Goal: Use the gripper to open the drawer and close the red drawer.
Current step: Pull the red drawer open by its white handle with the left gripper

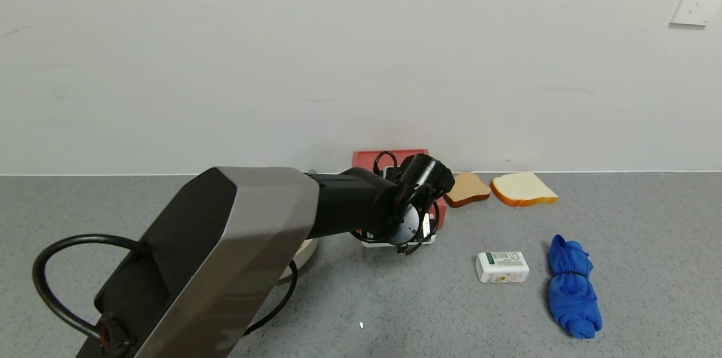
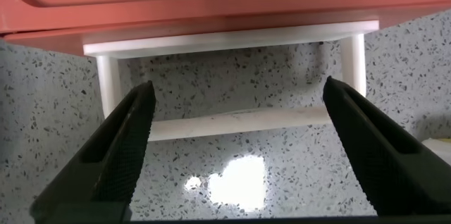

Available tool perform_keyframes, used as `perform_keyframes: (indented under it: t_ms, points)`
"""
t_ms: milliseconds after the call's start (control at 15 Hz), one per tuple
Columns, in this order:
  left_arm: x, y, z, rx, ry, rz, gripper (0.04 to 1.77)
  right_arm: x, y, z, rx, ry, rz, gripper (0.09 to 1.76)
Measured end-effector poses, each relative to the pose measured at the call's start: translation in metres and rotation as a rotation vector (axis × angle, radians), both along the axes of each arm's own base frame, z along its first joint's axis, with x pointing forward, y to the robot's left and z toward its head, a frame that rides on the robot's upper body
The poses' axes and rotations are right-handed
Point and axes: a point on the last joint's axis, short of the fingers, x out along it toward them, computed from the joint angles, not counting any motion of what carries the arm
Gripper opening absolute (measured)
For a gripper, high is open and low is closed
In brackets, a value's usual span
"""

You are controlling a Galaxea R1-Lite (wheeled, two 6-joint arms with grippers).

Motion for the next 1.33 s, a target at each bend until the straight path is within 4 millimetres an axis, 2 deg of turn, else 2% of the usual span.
perform_keyframes:
  t_ms: [533, 1333]
  points:
    - [0.0, 0.0, -0.004, 0.005, 0.018, 0.006, 1.72, 0.0, 0.0, 0.0, 0.0, 0.0, 0.0, 1.71]
    - [-0.018, -0.001, -0.005, 0.022, 0.112, 0.031, 1.72, 0.0, 0.0, 0.0, 0.001, 0.0, 0.0, 1.71]
